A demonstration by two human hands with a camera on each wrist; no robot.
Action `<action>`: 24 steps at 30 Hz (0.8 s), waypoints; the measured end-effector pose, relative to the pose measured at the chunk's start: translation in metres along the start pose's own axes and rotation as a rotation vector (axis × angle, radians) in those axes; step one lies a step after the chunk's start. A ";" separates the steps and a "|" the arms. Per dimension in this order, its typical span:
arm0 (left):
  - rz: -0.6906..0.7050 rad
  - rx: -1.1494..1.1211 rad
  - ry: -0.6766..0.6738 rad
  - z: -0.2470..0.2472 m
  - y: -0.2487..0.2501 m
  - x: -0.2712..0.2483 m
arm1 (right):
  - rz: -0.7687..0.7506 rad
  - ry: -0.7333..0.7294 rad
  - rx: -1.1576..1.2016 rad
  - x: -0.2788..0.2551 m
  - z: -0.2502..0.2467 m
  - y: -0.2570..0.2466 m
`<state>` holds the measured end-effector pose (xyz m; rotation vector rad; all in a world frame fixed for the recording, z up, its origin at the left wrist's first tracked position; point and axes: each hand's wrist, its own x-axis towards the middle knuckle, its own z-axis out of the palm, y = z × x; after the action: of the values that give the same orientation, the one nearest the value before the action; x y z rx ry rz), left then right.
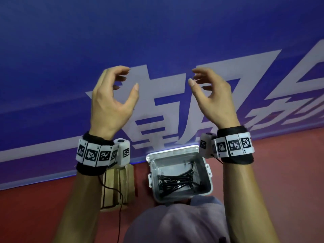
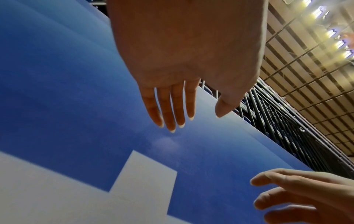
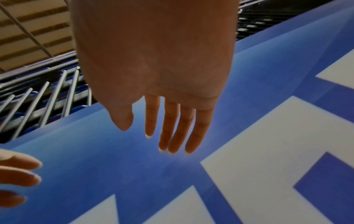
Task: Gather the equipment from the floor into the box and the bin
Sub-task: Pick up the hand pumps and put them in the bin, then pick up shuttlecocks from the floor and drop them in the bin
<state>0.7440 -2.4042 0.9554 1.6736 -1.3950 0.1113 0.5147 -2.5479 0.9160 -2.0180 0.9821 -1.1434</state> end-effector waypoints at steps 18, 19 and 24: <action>-0.434 0.411 0.310 -0.119 0.041 -0.170 | -0.333 -0.603 0.325 -0.060 0.124 -0.086; -0.471 0.437 0.340 -0.131 0.045 -0.187 | -0.364 -0.643 0.352 -0.073 0.135 -0.096; -0.640 0.581 0.500 -0.194 0.077 -0.286 | -0.470 -0.974 0.377 -0.143 0.184 -0.164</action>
<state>0.6701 -2.0579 0.9433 2.2859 -0.4259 0.5634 0.6770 -2.3137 0.9026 -2.1286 -0.1863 -0.3587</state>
